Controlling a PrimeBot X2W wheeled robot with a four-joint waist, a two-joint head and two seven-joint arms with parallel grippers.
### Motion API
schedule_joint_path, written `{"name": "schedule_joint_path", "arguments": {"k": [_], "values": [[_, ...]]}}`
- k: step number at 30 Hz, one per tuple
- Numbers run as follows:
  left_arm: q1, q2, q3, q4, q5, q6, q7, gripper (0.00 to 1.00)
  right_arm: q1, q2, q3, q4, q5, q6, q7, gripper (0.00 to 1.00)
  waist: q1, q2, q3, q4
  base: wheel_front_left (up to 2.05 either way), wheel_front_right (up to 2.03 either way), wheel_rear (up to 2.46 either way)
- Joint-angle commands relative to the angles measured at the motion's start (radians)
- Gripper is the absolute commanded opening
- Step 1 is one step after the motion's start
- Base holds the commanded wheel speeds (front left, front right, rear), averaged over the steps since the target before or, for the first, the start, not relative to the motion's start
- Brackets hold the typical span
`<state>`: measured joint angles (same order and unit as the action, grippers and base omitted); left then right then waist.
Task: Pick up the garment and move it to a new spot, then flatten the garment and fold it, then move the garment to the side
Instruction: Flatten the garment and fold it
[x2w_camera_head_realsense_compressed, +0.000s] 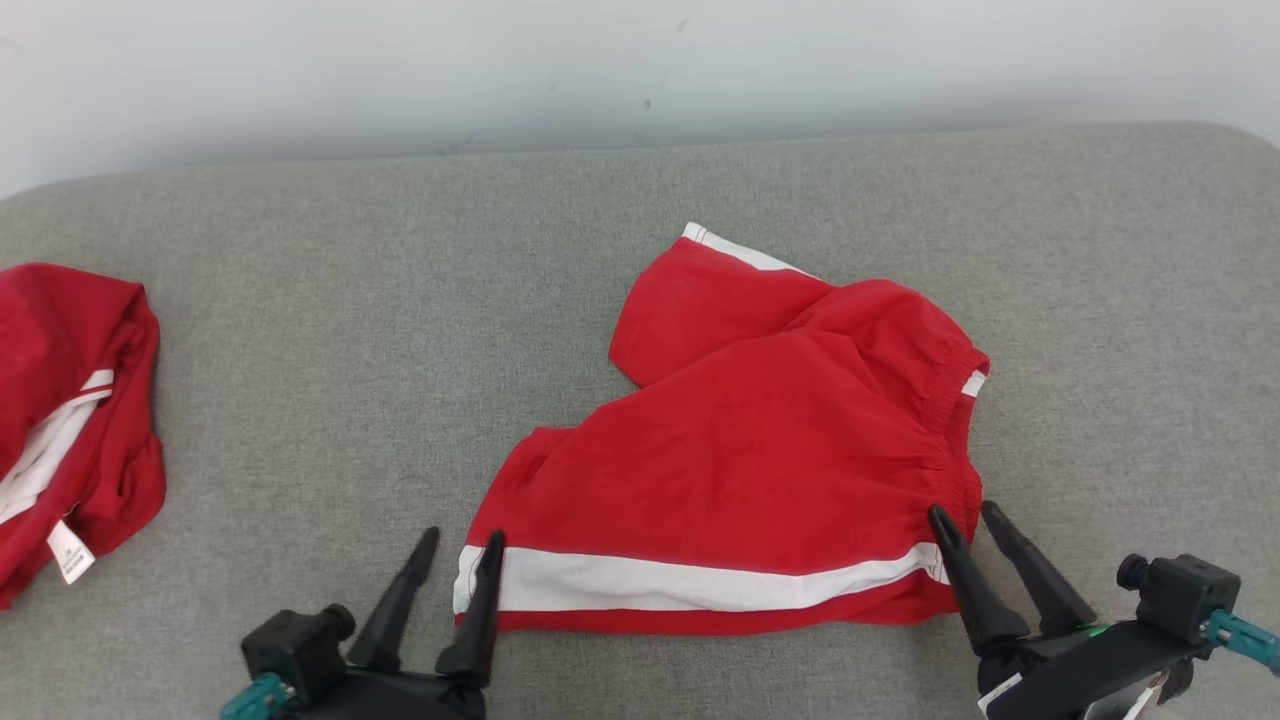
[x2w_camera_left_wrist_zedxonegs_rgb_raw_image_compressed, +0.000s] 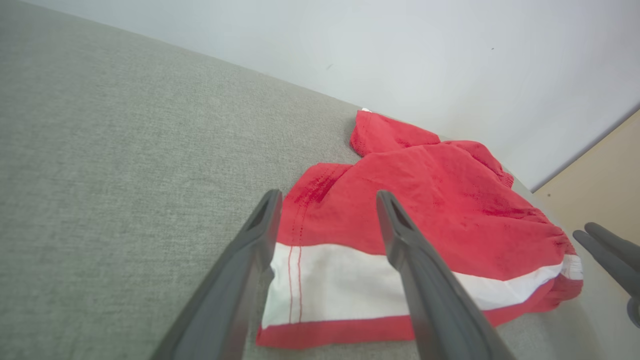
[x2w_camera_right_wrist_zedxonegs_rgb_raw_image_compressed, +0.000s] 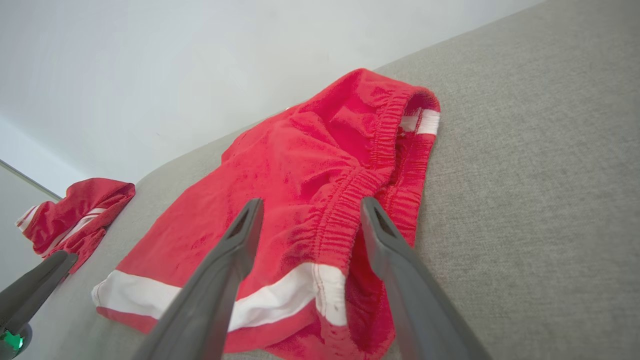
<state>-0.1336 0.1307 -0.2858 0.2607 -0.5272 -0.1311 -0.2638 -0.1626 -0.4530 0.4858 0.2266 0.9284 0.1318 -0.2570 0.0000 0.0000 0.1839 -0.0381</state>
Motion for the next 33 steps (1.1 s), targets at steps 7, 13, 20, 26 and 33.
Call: {"name": "schedule_joint_path", "arguments": {"k": [7, 13, 20, 26, 33], "values": [[0.03, -0.002, 0.118, -0.08, 0.079, 0.002, -0.001, 1.0, 0.037, 0.04, -0.129, -0.079, -0.179, -0.002, -0.009, 1.0, 0.0, 0.0, -0.045, 0.005, 0.0, 0.0, 0.0], [0.063, -0.011, 0.23, -0.164, 0.193, 0.015, -0.001, 1.0, 0.109, 0.106, -0.25, -0.197, -0.327, -0.002, -0.009, 1.0, 0.0, 0.0, -0.069, 0.012, 0.0, 0.0, 0.0], [0.099, -0.01, 0.313, -0.24, 0.291, 0.055, -0.001, 1.0, 0.171, 0.156, -0.337, -0.282, -0.487, -0.002, -0.009, 1.0, 0.0, 0.0, -0.081, 0.016, 0.0, 0.0, 0.0], [0.162, -0.03, 0.356, -0.256, 0.313, 0.058, -0.001, 1.0, 0.258, 0.207, -0.394, -0.323, -0.577, -0.002, -0.008, 1.0, 0.0, 0.0, -0.101, 0.011, 0.0, 0.0, 0.0], [0.222, -0.048, 0.367, -0.22, 0.332, 0.048, -0.001, 1.0, 0.313, 0.214, -0.409, -0.31, -0.647, -0.002, -0.008, 1.0, 0.0, 0.0, -0.116, 0.007, 0.0, 0.0, 0.0]]}}
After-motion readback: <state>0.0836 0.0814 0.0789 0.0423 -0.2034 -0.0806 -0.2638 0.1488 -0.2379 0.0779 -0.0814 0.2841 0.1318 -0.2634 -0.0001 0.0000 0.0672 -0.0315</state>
